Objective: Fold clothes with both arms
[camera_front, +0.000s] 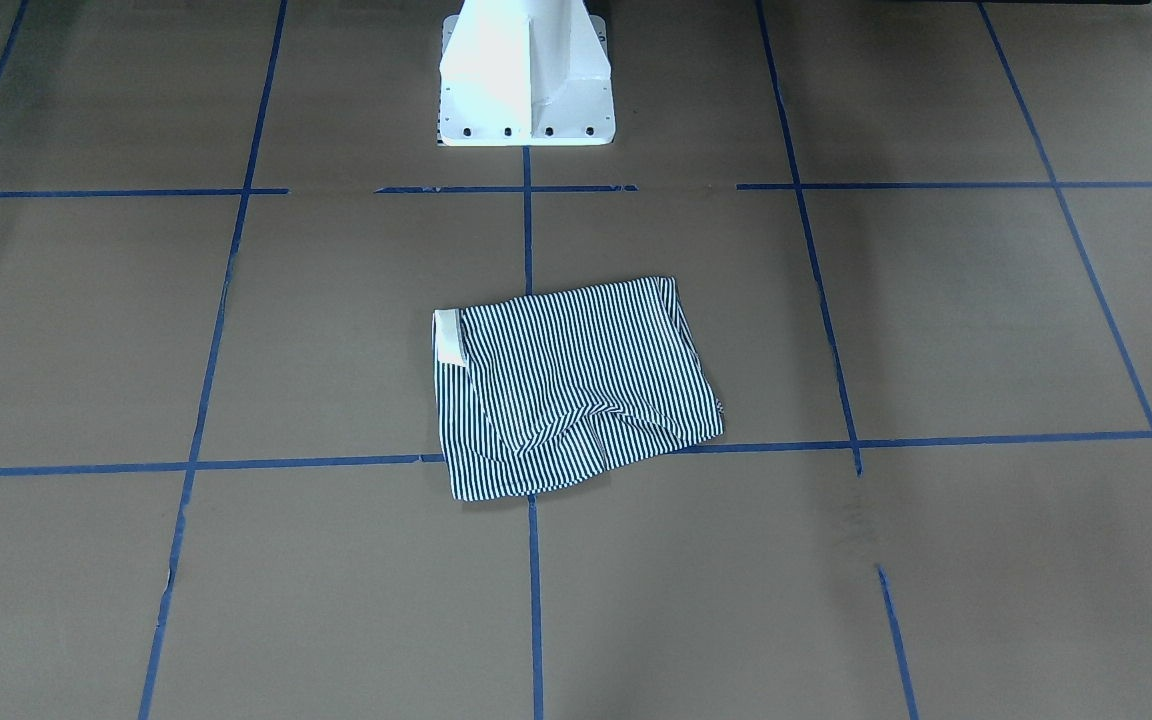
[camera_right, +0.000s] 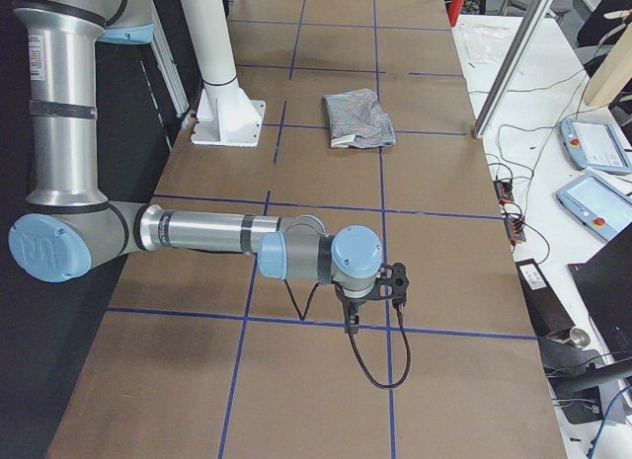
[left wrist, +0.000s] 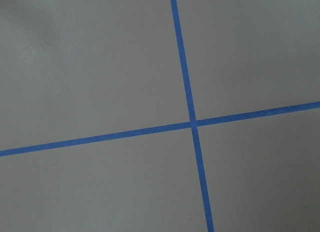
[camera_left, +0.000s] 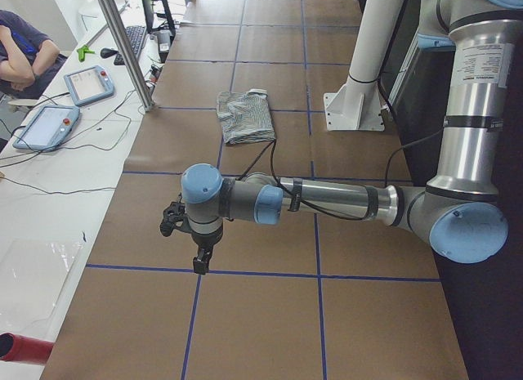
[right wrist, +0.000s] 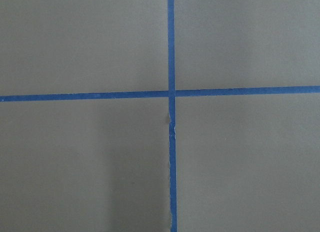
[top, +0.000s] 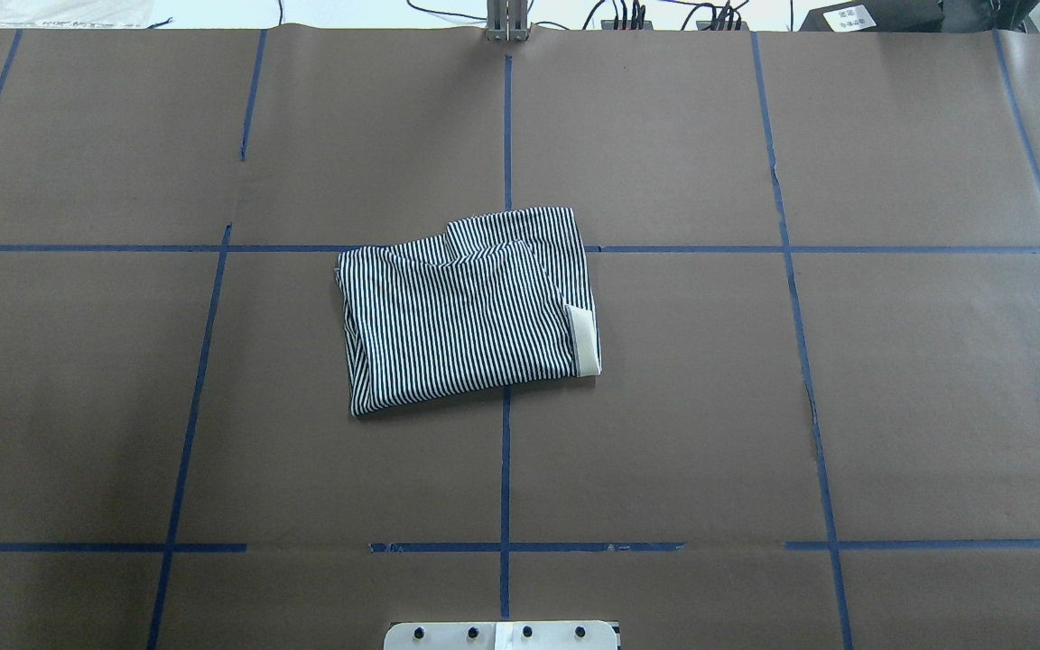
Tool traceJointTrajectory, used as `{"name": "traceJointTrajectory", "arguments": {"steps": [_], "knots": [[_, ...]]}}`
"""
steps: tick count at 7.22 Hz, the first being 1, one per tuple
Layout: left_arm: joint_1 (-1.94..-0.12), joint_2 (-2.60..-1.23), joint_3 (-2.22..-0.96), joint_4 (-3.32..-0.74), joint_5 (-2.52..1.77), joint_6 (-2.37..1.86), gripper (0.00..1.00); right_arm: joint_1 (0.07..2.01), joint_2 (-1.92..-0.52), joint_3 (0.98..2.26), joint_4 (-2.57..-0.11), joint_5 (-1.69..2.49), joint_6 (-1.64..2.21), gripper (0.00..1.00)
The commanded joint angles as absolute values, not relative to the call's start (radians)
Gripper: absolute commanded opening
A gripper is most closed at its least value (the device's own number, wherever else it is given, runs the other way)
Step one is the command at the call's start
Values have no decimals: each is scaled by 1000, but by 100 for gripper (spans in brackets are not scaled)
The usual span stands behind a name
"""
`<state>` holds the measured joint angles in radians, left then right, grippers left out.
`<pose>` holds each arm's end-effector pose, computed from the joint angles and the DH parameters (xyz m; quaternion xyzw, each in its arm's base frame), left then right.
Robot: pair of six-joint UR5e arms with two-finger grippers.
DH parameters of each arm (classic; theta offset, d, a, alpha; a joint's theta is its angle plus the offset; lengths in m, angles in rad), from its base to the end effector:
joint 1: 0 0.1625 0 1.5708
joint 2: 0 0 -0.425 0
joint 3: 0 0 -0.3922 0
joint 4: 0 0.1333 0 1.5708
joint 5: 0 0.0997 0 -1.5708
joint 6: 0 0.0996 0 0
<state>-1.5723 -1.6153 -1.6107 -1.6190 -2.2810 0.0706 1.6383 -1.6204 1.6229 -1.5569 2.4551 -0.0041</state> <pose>-0.0691 -0.5184 0.6157 0.0746 0.3445 0.0553 0.9342 0.0880 -0.4670 0.6475 0.0227 -0.4273 0.0251 0.9035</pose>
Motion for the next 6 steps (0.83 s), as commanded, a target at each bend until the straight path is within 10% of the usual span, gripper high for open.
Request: {"name": "traceJointTrajectory", "arguments": {"steps": [1,6], "knots": [[-1572,-1615,-1609,-1618,-2281,71,100,1638,-1620,1623,-1557,2456,-5,100],[-1572,-1618,-1608,-1624,-2281,71,100,1640,-1618,1631,-1559,2461,-6,100]]}}
